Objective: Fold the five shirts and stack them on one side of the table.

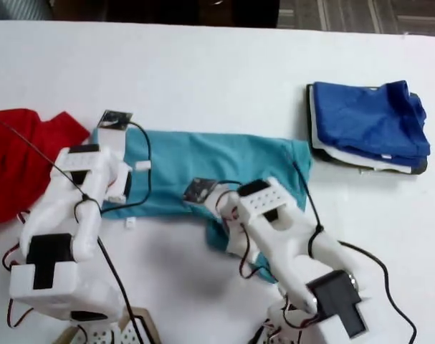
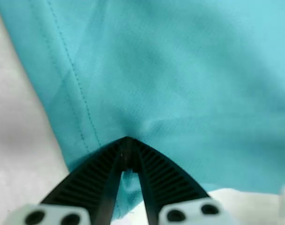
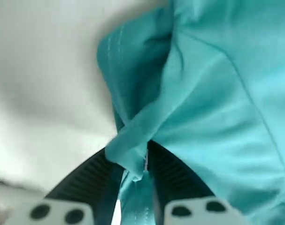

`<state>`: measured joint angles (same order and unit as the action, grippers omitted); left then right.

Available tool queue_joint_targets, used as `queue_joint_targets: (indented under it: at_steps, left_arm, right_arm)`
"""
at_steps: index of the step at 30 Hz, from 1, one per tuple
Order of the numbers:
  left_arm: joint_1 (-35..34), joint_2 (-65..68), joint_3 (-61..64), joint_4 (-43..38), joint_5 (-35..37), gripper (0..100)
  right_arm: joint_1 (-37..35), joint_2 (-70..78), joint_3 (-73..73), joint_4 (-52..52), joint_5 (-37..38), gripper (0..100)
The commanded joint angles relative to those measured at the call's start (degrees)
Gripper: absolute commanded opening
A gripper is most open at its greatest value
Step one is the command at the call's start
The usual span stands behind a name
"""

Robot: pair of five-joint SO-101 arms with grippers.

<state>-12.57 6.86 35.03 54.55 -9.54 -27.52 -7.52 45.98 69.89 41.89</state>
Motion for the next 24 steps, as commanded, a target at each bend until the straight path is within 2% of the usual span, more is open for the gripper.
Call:
queue_joint_targets:
  at_steps: [1,7,16,24]
  left_arm:
    - [0.2,0.4,-0.1,-1.8,-0.3,3]
    - [0.2,0.4,-0.1,-1.8,-0.3,3]
    - [0.2,0.4,-0.1,-1.8,-0.3,3]
    - [0.2,0.4,-0.1,-1.8,-0.3,3]
  right_arm:
    - [5.1,0.6,-10.8,7.4,5.4,1.9]
    - [11.8,1.2,-24.9,10.1,8.8,1.9]
    - [12.3,19.9,-46.3,10.2,8.8,1.9]
    - [12.3,36.4,-68.9,16.7,8.8,3.4]
